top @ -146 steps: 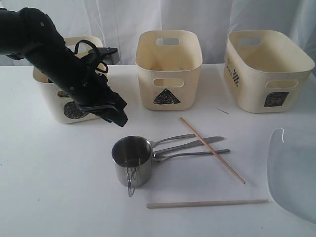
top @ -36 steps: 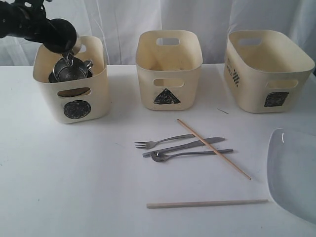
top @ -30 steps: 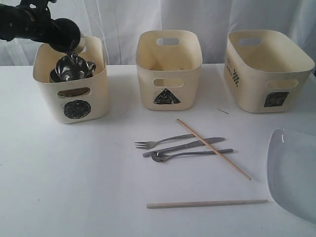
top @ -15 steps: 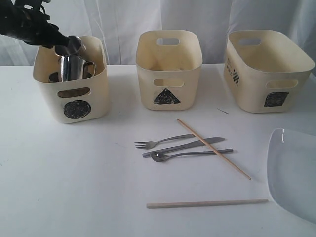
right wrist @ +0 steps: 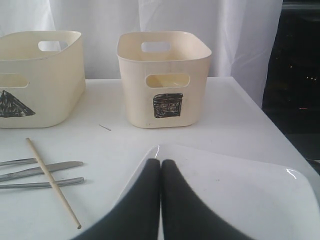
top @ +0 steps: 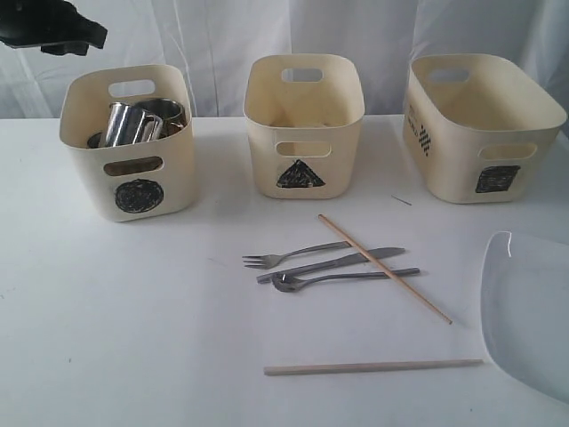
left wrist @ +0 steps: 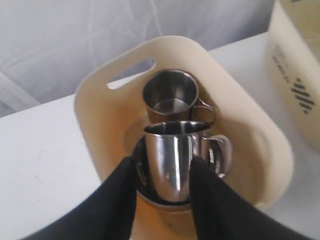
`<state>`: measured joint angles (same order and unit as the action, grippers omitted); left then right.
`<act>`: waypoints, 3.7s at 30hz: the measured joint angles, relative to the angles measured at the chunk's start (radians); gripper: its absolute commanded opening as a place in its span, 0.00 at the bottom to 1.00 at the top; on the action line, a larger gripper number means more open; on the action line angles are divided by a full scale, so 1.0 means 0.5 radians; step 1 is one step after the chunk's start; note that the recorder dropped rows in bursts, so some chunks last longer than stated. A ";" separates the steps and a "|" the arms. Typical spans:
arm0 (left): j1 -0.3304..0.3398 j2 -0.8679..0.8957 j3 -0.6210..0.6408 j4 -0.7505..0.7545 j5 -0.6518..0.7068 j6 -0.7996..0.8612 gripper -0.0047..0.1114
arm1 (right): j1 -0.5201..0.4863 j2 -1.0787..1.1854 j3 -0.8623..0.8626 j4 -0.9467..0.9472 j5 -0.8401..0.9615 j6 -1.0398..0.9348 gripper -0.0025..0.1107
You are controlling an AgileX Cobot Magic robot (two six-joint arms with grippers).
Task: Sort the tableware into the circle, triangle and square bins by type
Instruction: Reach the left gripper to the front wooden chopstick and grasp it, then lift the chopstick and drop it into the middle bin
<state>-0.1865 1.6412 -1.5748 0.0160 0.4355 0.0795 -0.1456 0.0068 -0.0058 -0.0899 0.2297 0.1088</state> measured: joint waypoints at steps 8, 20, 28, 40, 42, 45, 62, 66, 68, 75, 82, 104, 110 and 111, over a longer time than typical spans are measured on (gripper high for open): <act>-0.003 -0.562 0.573 -0.315 0.002 0.206 0.38 | 0.000 0.000 0.000 0.000 0.000 0.000 0.02; -0.698 -0.832 1.015 -0.995 0.710 1.424 0.41 | 0.000 0.000 0.000 0.000 0.000 0.000 0.02; -1.070 -0.415 1.015 -0.994 0.650 1.559 0.45 | 0.000 0.000 0.000 0.000 0.000 0.000 0.02; -1.351 0.143 0.814 -0.994 0.453 1.625 0.45 | 0.000 0.000 0.000 0.000 0.000 0.000 0.02; -1.351 0.221 0.735 -0.994 0.450 1.636 0.45 | 0.000 0.000 0.000 0.000 0.000 0.000 0.02; -1.351 0.316 0.623 -0.989 0.449 1.657 0.45 | 0.000 0.000 0.000 0.000 0.000 0.000 0.02; -1.351 0.623 0.519 -0.753 0.461 1.677 0.45 | 0.000 0.000 0.000 0.000 0.000 0.000 0.02; -1.351 0.657 0.516 -0.724 0.448 1.677 0.45 | 0.027 0.000 0.000 0.000 0.000 0.000 0.02; -1.351 0.675 0.506 -0.720 0.443 1.677 0.45 | 0.042 0.000 0.000 0.000 0.000 0.000 0.02; -1.351 0.694 0.502 -0.695 0.345 1.682 0.44 | 0.062 0.000 0.000 0.000 0.000 0.000 0.02; -1.351 0.696 0.502 -0.687 0.337 1.646 0.41 | 0.062 0.000 0.000 0.000 0.000 0.000 0.02; -1.351 0.708 0.474 -0.553 0.527 1.330 0.04 | 0.062 0.000 0.000 0.000 0.000 0.000 0.02; -1.351 0.569 0.478 -0.368 0.609 1.194 0.04 | 0.062 0.000 0.000 0.000 0.000 0.000 0.02; -1.351 0.534 0.478 -0.358 0.609 1.181 0.04 | 0.062 0.000 0.000 0.000 0.000 0.000 0.02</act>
<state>-0.8621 1.9082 -1.3359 -0.1630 0.7399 0.6703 -0.1145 0.0068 -0.0058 -0.0899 0.2297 0.1088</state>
